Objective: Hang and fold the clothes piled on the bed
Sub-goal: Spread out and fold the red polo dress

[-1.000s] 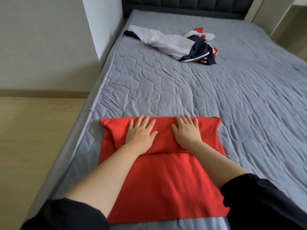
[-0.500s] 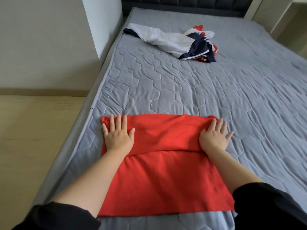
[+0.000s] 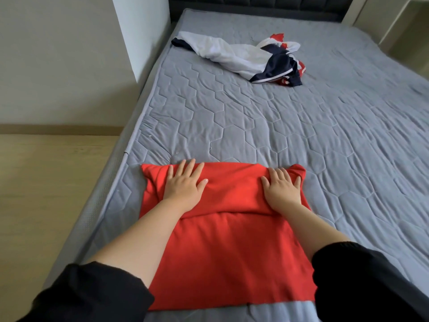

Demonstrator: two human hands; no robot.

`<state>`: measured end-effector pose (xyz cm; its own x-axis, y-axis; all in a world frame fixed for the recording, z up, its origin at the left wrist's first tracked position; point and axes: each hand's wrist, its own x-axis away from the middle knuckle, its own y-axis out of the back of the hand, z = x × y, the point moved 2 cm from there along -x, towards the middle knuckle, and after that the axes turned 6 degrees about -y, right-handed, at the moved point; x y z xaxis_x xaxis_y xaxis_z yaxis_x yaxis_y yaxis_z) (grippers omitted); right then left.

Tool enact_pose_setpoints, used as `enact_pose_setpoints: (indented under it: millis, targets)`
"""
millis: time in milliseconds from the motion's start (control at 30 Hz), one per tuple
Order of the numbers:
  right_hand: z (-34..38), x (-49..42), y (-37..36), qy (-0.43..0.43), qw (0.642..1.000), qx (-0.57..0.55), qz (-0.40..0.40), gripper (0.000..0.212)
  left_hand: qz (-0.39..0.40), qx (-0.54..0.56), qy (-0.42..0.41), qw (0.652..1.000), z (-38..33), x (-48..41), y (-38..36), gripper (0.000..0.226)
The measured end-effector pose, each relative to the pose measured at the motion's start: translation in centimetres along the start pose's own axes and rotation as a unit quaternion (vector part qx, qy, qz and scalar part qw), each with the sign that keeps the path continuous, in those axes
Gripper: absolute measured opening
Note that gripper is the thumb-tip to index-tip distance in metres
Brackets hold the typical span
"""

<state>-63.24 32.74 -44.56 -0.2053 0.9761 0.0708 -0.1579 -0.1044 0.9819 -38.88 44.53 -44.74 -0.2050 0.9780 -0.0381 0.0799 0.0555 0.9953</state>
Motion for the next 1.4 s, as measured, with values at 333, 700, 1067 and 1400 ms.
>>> enact_pose_setpoints:
  millis: [333,700,1067,1400]
  targets:
    - [1.6,-4.0,4.1,0.105,0.983,0.049,0.143,0.087,0.112,0.000,-0.033,0.993,3.7,-2.7,4.0,0.089]
    - [4.1,-4.4,12.5,0.154,0.957,0.150,-0.197,0.021,-0.086,-0.073,0.072,0.991,3.7,-5.7,12.7,0.020]
    - [-1.0,2.1,9.6,0.204,0.940,0.047,-0.268,0.026,-0.199,-0.087,-0.245,0.945,3.5,4.0,10.0,0.016]
    - [-5.1,8.1,3.4,0.245,0.953,0.082,-0.156,0.038,0.014,-0.075,-0.185,0.980,3.3,8.4,3.4,0.028]
